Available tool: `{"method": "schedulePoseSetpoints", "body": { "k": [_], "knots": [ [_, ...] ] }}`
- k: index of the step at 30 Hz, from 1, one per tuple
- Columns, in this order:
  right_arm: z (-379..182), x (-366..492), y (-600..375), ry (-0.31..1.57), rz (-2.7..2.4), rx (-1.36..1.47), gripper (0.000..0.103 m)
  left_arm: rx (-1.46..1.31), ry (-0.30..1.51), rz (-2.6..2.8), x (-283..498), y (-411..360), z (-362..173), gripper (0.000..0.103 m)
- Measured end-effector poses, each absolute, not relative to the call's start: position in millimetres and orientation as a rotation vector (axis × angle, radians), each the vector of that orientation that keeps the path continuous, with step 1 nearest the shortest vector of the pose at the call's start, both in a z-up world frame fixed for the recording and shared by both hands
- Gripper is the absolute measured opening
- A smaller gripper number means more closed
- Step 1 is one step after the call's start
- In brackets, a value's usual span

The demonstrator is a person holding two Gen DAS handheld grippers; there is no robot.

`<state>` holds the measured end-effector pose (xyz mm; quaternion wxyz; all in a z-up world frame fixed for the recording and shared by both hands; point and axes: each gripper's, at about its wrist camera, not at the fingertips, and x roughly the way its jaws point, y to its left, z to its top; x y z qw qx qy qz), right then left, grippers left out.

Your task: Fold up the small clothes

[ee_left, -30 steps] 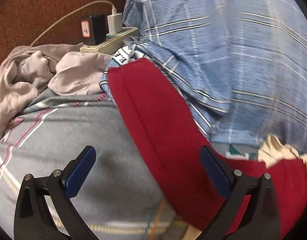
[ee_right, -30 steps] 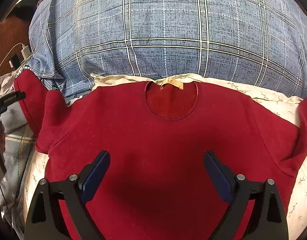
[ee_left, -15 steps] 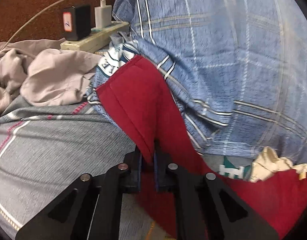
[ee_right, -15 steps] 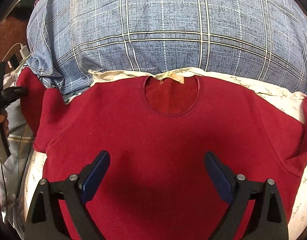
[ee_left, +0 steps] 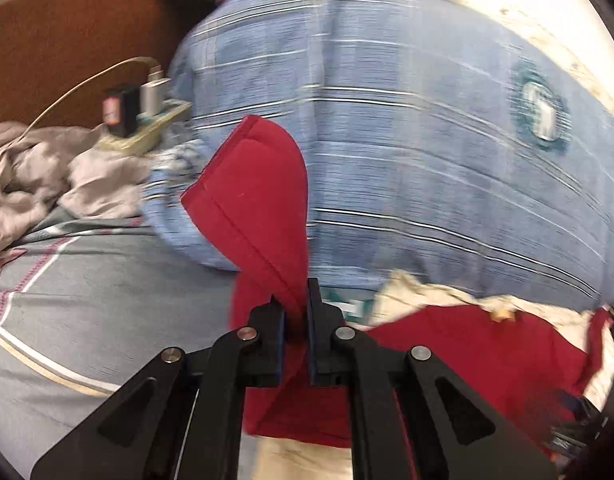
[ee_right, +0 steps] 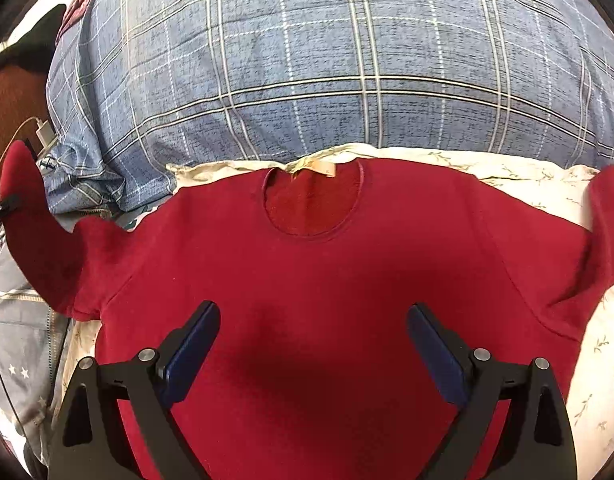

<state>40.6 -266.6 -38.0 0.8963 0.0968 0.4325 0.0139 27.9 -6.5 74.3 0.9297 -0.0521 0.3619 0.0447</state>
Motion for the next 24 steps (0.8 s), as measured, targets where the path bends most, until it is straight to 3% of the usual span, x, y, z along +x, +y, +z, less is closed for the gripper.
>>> {"method": "schedulePoseSetpoints", "body": {
  "k": [9, 18, 21, 24],
  "knots": [
    [-25.8, 32.6, -317.8, 0.86, -0.053, 0.251, 0.096, -0.058, 0.772, -0.214, 60.5, -108.2, 62.7, 0.006],
    [-26.7, 22.4, -381.0, 0.851, -0.166, 0.278, 0.096, -0.008, 0.936, -0.359, 73.6, -188.8, -29.9, 0.007],
    [-28.5, 20.2, -394.4, 0.858, -0.169, 0.293, 0.096, -0.005, 0.969, -0.395, 68.9, -181.3, -40.4, 0.02],
    [-25.7, 22.3, -392.6, 0.852, -0.148, 0.293, 0.096, 0.019, 0.918, -0.434, 52.8, -158.6, -18.6, 0.056]
  ]
}}
